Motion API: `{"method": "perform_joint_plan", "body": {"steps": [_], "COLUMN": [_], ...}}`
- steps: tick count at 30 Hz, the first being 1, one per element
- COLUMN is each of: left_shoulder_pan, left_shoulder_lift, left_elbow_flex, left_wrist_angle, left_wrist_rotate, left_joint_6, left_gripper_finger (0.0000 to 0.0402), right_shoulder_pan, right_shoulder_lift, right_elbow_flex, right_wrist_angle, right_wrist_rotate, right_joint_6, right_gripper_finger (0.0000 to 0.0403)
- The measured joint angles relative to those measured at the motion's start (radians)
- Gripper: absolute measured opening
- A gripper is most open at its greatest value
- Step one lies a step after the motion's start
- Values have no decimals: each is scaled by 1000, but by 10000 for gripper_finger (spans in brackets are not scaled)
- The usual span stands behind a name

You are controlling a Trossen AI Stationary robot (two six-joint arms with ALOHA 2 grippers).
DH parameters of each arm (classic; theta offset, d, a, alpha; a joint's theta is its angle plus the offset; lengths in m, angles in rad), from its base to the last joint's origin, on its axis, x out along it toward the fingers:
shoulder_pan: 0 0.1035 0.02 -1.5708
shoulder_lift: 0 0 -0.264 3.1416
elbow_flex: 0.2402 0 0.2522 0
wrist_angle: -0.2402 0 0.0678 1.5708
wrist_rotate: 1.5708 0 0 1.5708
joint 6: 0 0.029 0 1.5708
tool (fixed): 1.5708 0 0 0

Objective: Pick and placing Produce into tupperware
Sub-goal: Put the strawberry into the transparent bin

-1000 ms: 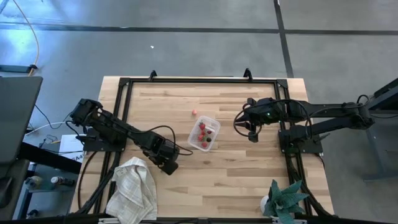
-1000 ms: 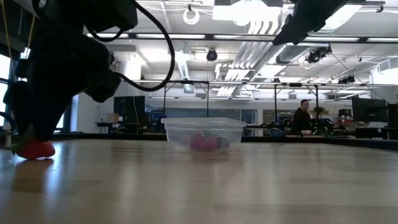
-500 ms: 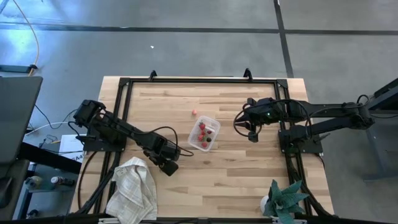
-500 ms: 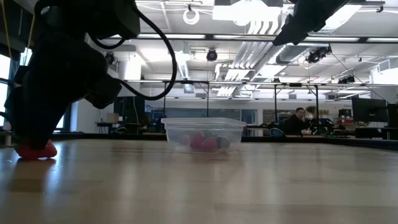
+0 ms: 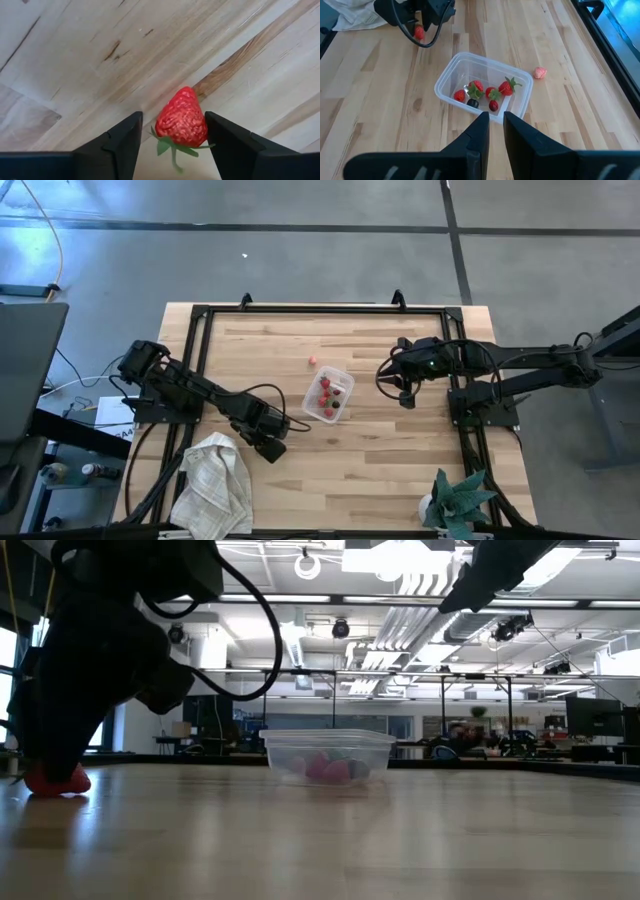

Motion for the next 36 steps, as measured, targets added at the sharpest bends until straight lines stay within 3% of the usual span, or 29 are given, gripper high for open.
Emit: {"method": "perform_joint_plan", "body": {"steps": [8, 15, 28, 36], "left_shoulder_pan": [0, 0, 0, 3], "left_shoulder_lift": [1, 6, 6, 5], "left_elbow_flex": [-2, 25, 132, 256], "left_wrist_angle": [-2, -16, -13, -21], "left_wrist_rotate": [-6, -16, -122, -275], "left_joint_6": [22, 67, 147, 280], "left_gripper_finger": [161, 149, 148, 148], "right_shoulder_pan": [0, 0, 0, 0], "right_shoulder_lift": [0, 0, 0, 0], "right_elbow_flex": [0, 0, 0, 0], "right_wrist_angle": [0, 0, 0, 0], "right_wrist_rotate": [0, 0, 0, 0], "right_joint_6": [0, 1, 1, 0], "right_gripper_finger": [47, 47, 47, 47]}}
